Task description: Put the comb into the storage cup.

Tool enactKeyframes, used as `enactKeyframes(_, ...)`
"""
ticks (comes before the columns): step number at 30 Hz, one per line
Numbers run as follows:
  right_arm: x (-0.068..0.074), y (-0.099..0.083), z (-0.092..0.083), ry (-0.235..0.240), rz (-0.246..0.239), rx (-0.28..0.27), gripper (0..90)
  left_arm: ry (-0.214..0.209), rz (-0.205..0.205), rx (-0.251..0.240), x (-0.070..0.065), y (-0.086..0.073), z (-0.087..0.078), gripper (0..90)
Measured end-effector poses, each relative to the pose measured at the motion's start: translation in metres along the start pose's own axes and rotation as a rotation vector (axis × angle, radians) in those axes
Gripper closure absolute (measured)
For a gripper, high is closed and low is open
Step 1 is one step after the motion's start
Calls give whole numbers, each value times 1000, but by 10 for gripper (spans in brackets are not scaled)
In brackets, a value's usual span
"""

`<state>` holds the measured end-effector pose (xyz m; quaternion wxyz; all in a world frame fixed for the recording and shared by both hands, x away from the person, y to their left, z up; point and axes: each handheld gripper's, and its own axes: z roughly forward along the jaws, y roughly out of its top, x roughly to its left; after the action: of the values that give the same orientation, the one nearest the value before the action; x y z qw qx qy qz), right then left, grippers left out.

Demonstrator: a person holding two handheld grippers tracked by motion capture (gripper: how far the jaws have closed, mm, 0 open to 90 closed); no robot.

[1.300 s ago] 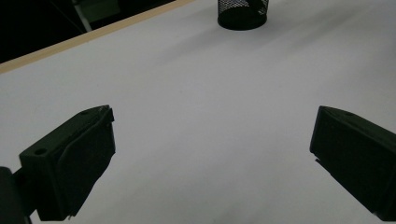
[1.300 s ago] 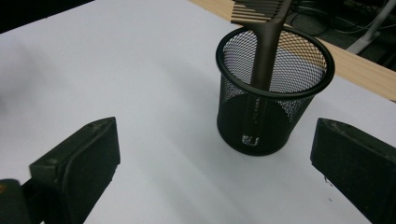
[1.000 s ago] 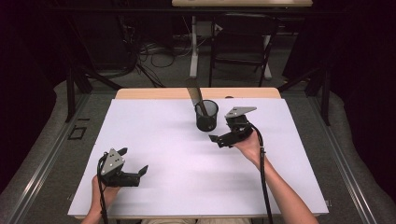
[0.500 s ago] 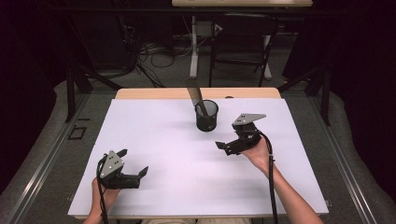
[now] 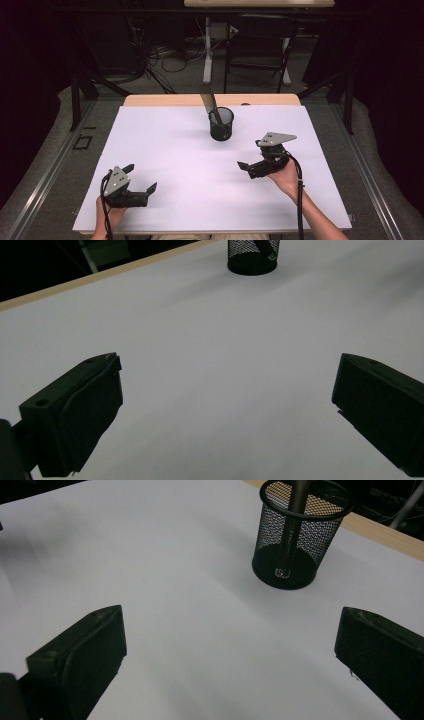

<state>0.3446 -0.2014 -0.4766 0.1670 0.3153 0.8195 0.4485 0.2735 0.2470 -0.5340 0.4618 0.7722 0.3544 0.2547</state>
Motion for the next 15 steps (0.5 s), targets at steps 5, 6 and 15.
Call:
enactKeyframes(5,6,-10,-15,-10,0,-18,0,-16,19,-12,-7,2,-1,0)
enactKeyframes(6,7,-12,-17,-11,1,-24,0,-19,25,-10,-9,2,-2,0)
enactKeyframes(15,20,-32,-36,-38,-10,-56,0,-41,37,-8,-16,1,-6,0)
